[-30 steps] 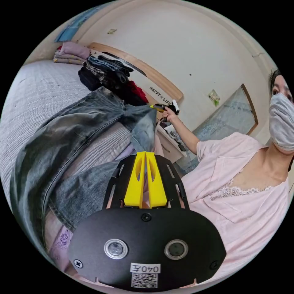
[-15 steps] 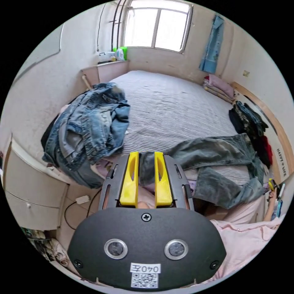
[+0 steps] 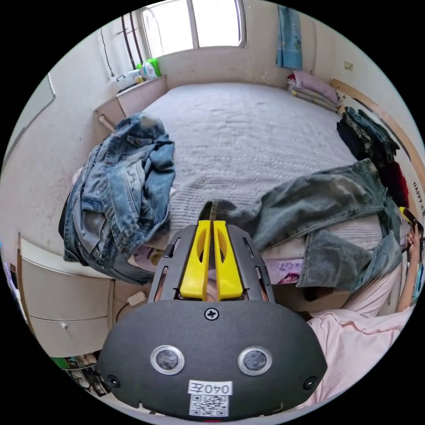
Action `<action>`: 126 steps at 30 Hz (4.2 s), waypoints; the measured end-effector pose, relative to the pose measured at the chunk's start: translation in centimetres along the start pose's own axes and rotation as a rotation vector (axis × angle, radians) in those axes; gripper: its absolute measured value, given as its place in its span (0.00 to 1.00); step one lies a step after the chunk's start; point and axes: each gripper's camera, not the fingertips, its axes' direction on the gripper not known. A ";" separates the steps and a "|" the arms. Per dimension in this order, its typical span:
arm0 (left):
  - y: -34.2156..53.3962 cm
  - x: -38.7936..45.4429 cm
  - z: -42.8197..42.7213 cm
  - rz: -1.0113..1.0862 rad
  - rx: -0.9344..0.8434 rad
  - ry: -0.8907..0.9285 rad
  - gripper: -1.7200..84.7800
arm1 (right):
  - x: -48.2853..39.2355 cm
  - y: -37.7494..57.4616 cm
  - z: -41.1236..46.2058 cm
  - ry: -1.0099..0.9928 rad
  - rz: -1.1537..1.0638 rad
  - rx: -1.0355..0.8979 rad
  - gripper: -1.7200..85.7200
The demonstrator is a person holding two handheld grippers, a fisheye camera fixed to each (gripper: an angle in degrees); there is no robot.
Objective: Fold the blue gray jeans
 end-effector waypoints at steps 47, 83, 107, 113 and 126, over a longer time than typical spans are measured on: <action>-24.1 -7.4 12.6 0.016 -0.130 0.158 0.09 | -1.9 -18.5 9.2 0.524 -0.107 0.003 0.17; -0.3 -31.6 -1.0 -0.537 -0.163 0.484 0.01 | 6.2 8.3 0.3 0.286 0.010 -0.028 0.11; 0.0 -9.8 3.3 0.069 -0.082 -0.200 0.12 | 25.2 8.3 5.7 -0.143 0.529 -0.041 0.19; -1.5 -7.7 2.9 0.072 -0.048 -0.310 0.06 | 26.5 8.8 6.2 -0.148 0.597 -0.050 0.17; -14.6 -16.9 -18.4 0.127 -0.061 0.464 0.01 | 25.3 3.9 -2.8 -0.077 0.378 0.147 0.02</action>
